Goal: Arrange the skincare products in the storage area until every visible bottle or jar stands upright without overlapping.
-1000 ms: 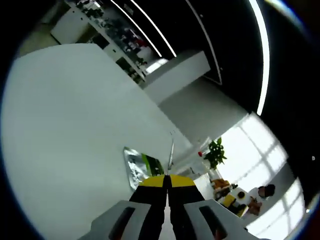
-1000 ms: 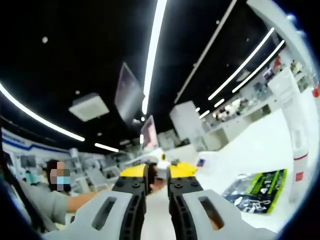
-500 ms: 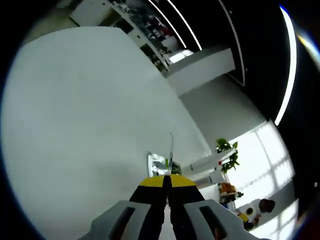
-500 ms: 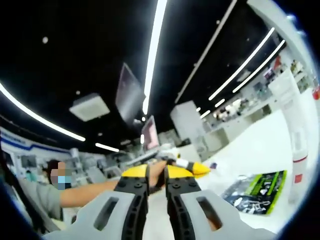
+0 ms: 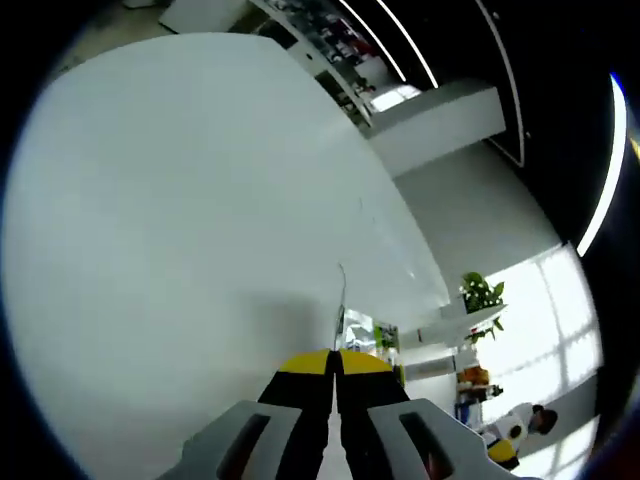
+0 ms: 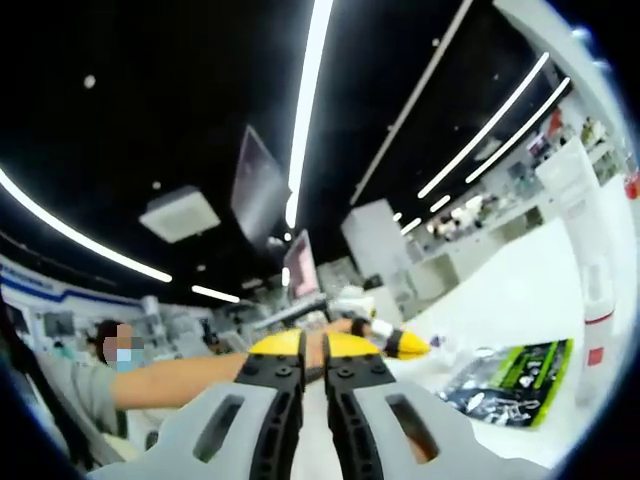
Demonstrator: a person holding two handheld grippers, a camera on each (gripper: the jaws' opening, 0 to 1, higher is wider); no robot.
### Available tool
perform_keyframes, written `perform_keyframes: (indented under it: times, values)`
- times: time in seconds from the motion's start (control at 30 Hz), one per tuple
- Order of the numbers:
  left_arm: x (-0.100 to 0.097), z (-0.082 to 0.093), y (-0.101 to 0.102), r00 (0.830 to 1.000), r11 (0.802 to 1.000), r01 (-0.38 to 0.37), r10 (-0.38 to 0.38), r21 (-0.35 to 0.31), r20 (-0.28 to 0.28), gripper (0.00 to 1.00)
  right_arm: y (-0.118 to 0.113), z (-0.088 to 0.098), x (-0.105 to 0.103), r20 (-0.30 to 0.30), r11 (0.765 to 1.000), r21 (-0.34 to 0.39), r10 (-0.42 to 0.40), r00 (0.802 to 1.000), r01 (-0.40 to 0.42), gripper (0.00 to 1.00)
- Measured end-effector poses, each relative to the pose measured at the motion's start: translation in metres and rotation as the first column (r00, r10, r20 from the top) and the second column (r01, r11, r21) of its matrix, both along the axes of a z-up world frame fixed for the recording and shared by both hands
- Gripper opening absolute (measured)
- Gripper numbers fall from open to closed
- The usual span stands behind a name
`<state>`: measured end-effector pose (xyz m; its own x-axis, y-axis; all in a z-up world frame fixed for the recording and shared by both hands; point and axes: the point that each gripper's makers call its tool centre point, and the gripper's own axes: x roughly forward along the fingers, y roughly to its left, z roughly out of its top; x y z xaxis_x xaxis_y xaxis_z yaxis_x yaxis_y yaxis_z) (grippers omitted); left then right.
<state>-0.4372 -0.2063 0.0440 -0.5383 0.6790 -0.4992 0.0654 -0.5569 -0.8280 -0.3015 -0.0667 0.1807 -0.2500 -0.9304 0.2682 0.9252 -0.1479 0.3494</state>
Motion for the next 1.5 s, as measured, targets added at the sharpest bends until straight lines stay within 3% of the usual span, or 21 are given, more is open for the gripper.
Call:
perform_keyframes:
  times: [0.07,0.37,0.63,0.8,1.0,1.2,1.5]
  values:
    - [0.006,-0.003,0.007,0.999,0.999,0.04,-0.04,0.008,0.023,0.01,-0.002,-0.002,-0.001,0.019,1.0,-0.003,0.012,1.0,-0.012,0.05]
    - [0.015,-0.009,0.008,1.0,0.999,0.018,-0.017,-0.048,0.019,0.01,-0.001,-0.002,0.001,-0.004,1.0,0.012,-0.003,1.0,0.003,0.05]
    - [0.02,-0.018,0.009,0.999,0.981,0.033,-0.04,-0.19,-0.033,0.04,0.0,-0.002,0.002,-0.01,1.0,0.01,-0.001,1.0,0.001,0.06]
    - [0.017,-0.017,0.009,0.999,0.98,0.01,-0.02,-0.197,-0.051,0.06,0.0,-0.001,0.005,-0.015,1.0,0.01,0.004,1.0,-0.004,0.06]
    - [0.027,-0.019,0.015,0.998,0.977,0.004,-0.016,-0.214,-0.054,0.11,0.002,0.0,0.004,-0.029,1.0,0.015,-0.008,1.0,0.008,0.06]
    - [0.013,-0.014,0.0,0.998,0.975,-0.005,-0.009,-0.224,-0.063,0.2,0.001,0.0,0.004,-0.032,1.0,0.02,-0.009,0.999,0.01,0.06]
    - [0.019,0.005,-0.003,0.989,0.967,-0.047,0.01,-0.25,-0.148,0.25,0.004,0.001,0.007,-0.054,0.999,0.016,-0.041,0.998,0.042,0.13]
